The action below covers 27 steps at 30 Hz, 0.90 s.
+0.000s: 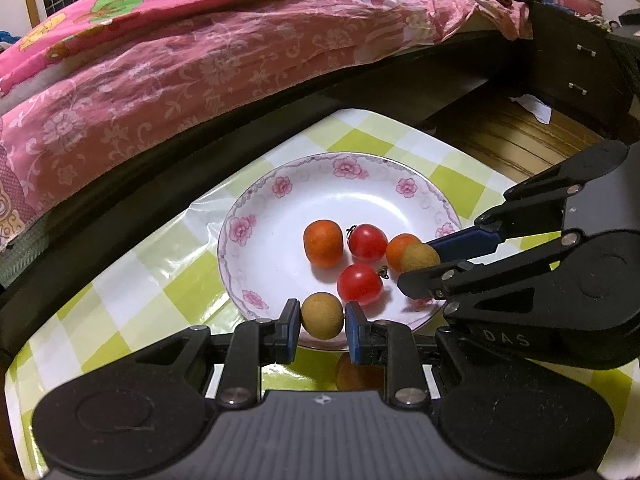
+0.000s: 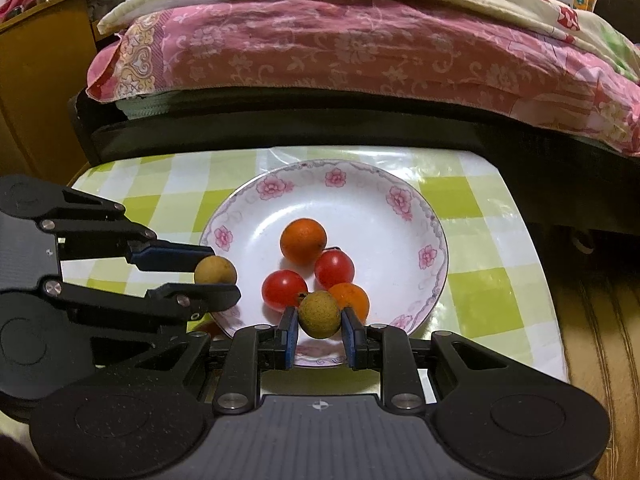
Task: Organize fruits
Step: 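Carry both brown fruits over the white plate, then lower both brown fruits into the plate and open both tools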
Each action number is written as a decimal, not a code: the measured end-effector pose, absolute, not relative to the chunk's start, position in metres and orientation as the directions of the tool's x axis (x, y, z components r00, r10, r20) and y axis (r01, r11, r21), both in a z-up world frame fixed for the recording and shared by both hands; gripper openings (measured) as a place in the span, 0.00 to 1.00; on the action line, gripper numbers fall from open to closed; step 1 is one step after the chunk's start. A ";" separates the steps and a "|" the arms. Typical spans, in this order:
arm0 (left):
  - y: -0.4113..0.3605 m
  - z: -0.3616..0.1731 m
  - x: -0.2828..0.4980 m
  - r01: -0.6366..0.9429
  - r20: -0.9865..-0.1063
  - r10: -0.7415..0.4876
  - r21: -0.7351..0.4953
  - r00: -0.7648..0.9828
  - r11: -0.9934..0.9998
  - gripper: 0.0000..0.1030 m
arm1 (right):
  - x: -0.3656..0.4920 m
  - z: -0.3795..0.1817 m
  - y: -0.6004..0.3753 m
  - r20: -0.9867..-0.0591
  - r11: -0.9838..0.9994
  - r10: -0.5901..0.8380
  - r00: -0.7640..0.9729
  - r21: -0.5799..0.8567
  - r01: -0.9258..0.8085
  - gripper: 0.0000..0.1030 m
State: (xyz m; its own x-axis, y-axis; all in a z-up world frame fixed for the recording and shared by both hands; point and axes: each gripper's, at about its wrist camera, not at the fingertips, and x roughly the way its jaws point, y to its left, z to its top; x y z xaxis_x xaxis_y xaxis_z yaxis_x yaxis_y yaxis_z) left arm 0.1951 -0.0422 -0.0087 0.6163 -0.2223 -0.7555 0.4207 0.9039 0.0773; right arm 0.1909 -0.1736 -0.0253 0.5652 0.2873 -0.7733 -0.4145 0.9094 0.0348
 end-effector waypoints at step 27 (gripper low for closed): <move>-0.035 -0.022 0.214 0.370 -0.759 -0.220 0.030 0.613 0.928 0.31 | 0.195 -0.034 -0.168 -0.778 0.893 0.307 0.548 0.038 -0.448 0.19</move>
